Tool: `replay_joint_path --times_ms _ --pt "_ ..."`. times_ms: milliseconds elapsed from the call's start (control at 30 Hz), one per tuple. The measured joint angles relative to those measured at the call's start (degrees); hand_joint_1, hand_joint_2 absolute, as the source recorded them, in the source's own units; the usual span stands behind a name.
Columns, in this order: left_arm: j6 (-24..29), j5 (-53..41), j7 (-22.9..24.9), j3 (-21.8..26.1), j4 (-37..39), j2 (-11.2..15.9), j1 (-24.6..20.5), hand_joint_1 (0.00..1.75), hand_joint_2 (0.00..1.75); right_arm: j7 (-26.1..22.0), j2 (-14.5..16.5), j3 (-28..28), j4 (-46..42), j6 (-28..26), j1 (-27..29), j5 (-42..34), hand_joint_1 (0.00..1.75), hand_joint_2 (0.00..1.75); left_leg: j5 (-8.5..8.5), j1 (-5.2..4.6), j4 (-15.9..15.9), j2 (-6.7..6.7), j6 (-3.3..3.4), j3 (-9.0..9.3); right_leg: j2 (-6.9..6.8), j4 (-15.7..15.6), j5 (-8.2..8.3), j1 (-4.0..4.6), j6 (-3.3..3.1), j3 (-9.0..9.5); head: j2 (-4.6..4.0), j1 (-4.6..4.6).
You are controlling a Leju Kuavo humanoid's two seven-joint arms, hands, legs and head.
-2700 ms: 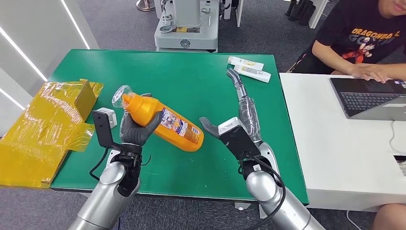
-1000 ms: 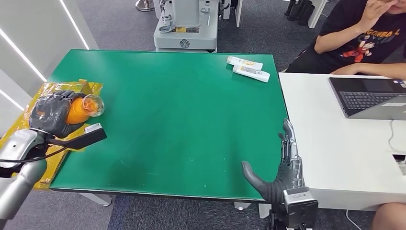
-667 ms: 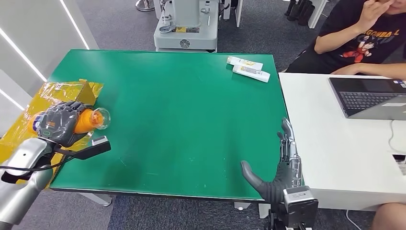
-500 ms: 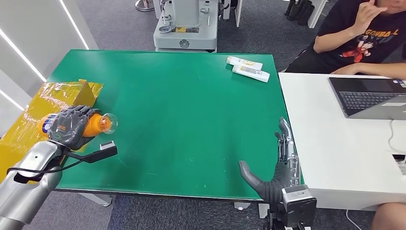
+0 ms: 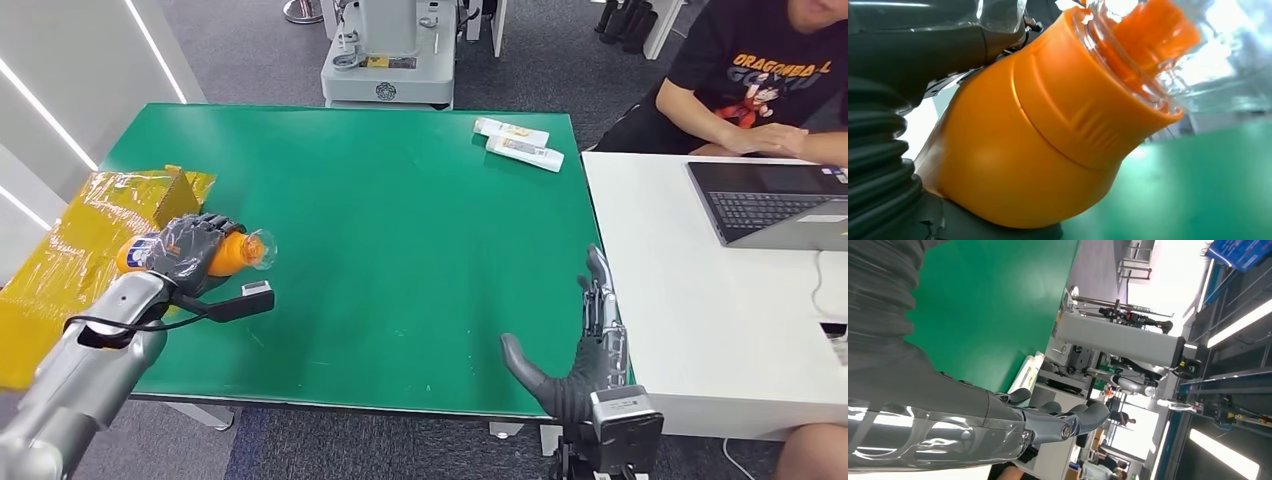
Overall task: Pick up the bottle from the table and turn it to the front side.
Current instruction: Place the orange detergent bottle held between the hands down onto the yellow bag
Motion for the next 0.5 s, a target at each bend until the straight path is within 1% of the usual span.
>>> replay_joint_path --times_ms 233,400,500 --pt "-2.4 0.8 -0.5 -1.1 7.4 -1.3 -4.2 1.75 1.75 -0.4 0.0 0.0 -0.5 -0.7 0.4 0.1 0.0 1.75 0.0 0.0 0.0 0.05 -0.01 0.0 0.04 0.0 0.02 0.0 -0.04 -0.03 0.0 0.01" --pt "-2.8 1.2 0.3 -1.5 11.7 -1.8 -5.3 1.75 1.75 -0.4 0.0 0.0 -1.8 -0.9 1.3 0.6 0.0 1.75 -0.01 0.0 0.0 0.08 -0.01 -0.01 0.06 0.0 0.02 0.0 -0.04 -0.05 0.0 0.01" --pt "-2.0 1.7 1.0 -1.6 14.2 -1.8 -5.3 1.75 1.75 -0.3 0.0 0.0 -2.2 -0.2 1.8 0.4 0.0 1.75 -0.01 0.0 0.0 0.09 -0.01 -0.02 0.07 0.0 0.01 0.0 -0.04 -0.04 0.0 -0.01"
